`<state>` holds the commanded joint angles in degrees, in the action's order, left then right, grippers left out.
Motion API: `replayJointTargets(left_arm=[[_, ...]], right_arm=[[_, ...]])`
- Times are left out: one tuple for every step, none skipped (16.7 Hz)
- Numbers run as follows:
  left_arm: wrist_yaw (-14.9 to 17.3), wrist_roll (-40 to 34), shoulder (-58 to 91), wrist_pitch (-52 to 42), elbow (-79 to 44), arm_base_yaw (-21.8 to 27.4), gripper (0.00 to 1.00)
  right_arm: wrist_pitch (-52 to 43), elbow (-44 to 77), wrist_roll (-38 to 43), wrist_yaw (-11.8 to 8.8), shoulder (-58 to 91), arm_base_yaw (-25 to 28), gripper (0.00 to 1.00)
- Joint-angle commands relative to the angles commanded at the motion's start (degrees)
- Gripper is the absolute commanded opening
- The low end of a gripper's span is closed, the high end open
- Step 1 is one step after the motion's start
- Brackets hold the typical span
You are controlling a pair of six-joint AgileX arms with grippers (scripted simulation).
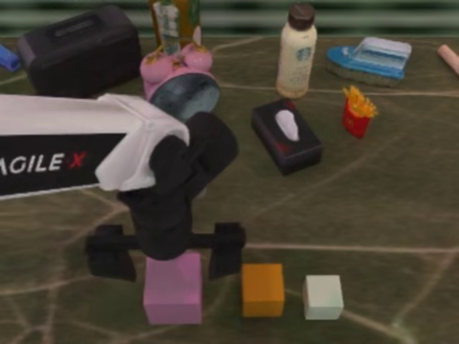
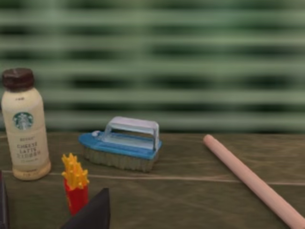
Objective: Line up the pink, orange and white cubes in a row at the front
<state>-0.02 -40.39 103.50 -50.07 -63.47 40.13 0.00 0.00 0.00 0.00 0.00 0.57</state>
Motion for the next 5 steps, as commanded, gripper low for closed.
replayJointTargets(left_arm=[[0.01, -0.02, -0.98, -2.34, -1.19, -0.14, 1.0], [0.02, -0.04, -1.94, -4.36, -2.28, -0.29, 1.0], [0.03, -0.04, -2.78, -5.86, -3.17, -0.44, 1.0], [0.03, -0.04, -3.39, -6.75, -3.76, -0.56, 1.0], [0.03, -0.03, -3.6, -7.02, -3.94, -0.6, 1.0]], right_arm=[[0.0, 0.0, 0.0, 0.0, 0.0, 0.0, 1.0], [0.0, 0.0, 0.0, 0.0, 0.0, 0.0, 1.0], [0.0, 0.0, 0.0, 0.0, 0.0, 0.0, 1.0], [0.0, 0.0, 0.0, 0.0, 0.0, 0.0, 1.0], [0.0, 0.0, 0.0, 0.0, 0.0, 0.0, 1.0]])
